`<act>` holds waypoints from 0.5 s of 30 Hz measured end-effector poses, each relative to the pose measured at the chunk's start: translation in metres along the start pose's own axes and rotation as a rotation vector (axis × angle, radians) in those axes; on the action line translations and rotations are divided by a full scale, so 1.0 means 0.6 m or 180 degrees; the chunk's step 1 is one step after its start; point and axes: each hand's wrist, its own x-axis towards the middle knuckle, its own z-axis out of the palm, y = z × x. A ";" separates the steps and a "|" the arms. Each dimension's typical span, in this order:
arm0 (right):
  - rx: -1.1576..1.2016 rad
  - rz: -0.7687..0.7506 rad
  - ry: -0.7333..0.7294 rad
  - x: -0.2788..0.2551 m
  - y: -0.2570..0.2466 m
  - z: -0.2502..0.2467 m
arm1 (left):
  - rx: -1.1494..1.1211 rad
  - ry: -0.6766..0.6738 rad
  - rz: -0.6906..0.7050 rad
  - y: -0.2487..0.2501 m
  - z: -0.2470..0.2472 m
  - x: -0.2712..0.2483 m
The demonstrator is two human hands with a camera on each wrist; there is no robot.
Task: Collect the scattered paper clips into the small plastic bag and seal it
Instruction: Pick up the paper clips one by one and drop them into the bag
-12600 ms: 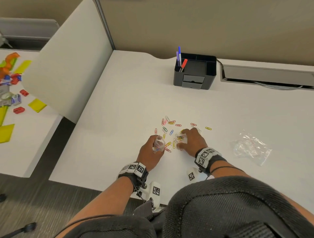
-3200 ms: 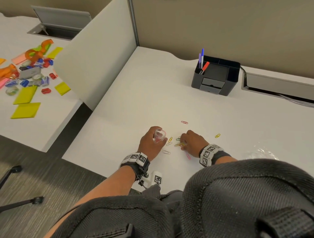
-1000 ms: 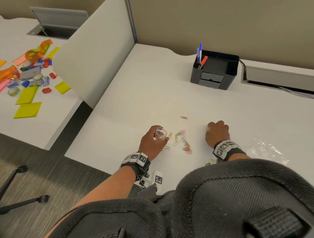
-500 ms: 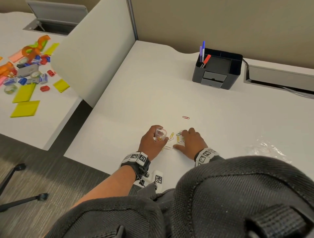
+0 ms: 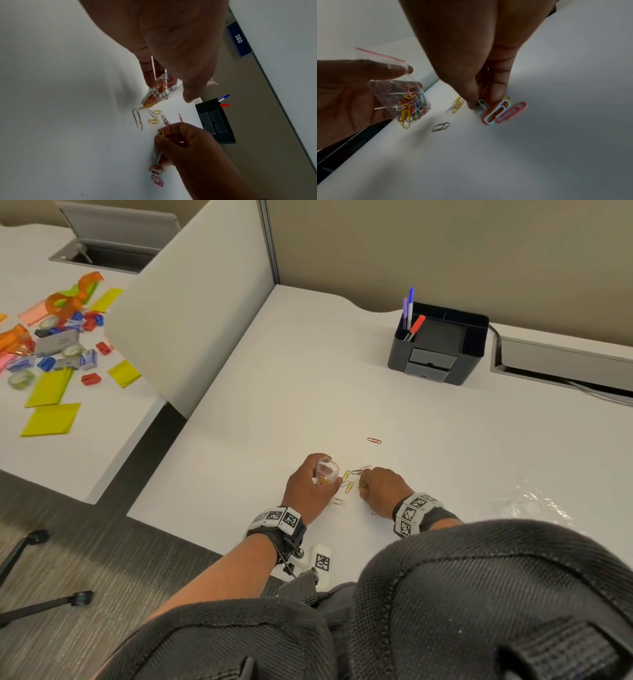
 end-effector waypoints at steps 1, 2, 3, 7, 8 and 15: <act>-0.0052 -0.0041 -0.0032 0.000 -0.002 -0.001 | -0.0005 -0.0015 0.0001 0.002 0.003 -0.001; -0.0125 -0.0093 -0.0058 -0.001 -0.004 -0.003 | -0.0011 -0.0028 0.0007 0.004 0.006 -0.002; -0.0190 -0.0138 -0.0074 -0.001 -0.005 -0.006 | -0.0022 -0.0040 0.0016 0.006 0.009 -0.003; -0.0195 -0.0042 0.0045 0.002 0.010 -0.023 | -0.0053 -0.0066 0.0032 0.011 0.015 -0.005; -0.0190 0.0012 0.0083 0.001 0.014 -0.025 | -0.0045 -0.0061 0.0038 0.010 0.016 -0.005; -0.0307 0.0200 0.0148 -0.002 0.016 -0.027 | 0.0015 -0.0069 0.0074 0.010 0.020 -0.006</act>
